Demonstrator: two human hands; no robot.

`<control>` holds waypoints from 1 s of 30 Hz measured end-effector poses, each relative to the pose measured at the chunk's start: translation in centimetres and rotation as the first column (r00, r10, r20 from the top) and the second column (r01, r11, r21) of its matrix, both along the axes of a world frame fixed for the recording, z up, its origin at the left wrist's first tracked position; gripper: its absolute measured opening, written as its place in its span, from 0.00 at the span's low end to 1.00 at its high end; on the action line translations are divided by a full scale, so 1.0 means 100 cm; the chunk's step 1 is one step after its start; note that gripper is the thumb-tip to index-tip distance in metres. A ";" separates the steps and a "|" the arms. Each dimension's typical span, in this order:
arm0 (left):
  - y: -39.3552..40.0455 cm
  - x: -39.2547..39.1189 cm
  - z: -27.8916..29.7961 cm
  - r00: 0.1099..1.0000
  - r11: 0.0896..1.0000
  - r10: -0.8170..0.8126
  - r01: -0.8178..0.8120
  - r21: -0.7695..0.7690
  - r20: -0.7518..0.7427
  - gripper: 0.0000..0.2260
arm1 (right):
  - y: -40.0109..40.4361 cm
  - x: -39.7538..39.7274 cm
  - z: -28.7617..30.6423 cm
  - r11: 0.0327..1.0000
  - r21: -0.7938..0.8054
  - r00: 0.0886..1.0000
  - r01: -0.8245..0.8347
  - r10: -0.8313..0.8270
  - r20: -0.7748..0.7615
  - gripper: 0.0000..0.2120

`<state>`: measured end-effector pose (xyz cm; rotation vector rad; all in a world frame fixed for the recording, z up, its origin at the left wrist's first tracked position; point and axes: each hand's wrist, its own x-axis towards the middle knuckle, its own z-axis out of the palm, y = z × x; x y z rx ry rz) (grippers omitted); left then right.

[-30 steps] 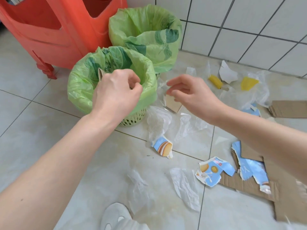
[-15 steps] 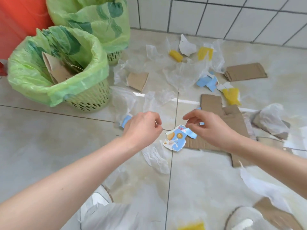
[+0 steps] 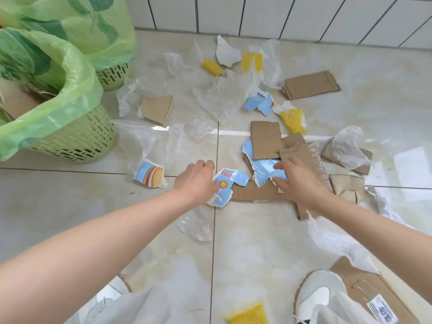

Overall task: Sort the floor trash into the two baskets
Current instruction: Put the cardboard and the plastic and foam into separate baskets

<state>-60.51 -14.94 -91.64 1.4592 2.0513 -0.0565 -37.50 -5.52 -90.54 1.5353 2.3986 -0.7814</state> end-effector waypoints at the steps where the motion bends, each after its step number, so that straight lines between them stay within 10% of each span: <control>1: 0.006 -0.001 0.000 1.000 1.000 0.026 -0.026 -0.008 0.010 0.22 | 0.010 -0.004 -0.002 0.999 0.036 1.000 -0.013 0.012 0.023 0.18; 7: 0.024 0.009 -0.011 0.972 0.976 0.190 -0.171 -0.134 0.139 0.34 | 0.050 -0.043 -0.018 0.995 0.102 0.984 -0.007 -0.011 0.180 0.29; 23: 0.012 0.018 -0.030 0.999 0.994 0.004 -0.008 -0.109 -0.034 0.21 | 0.065 -0.088 -0.041 0.949 0.072 0.926 0.307 -0.315 0.206 0.38; 30: 0.010 0.020 -0.026 0.995 0.993 0.103 -0.103 -0.061 0.005 0.31 | 0.065 -0.084 -0.032 0.972 0.013 0.957 0.235 -0.234 0.170 0.40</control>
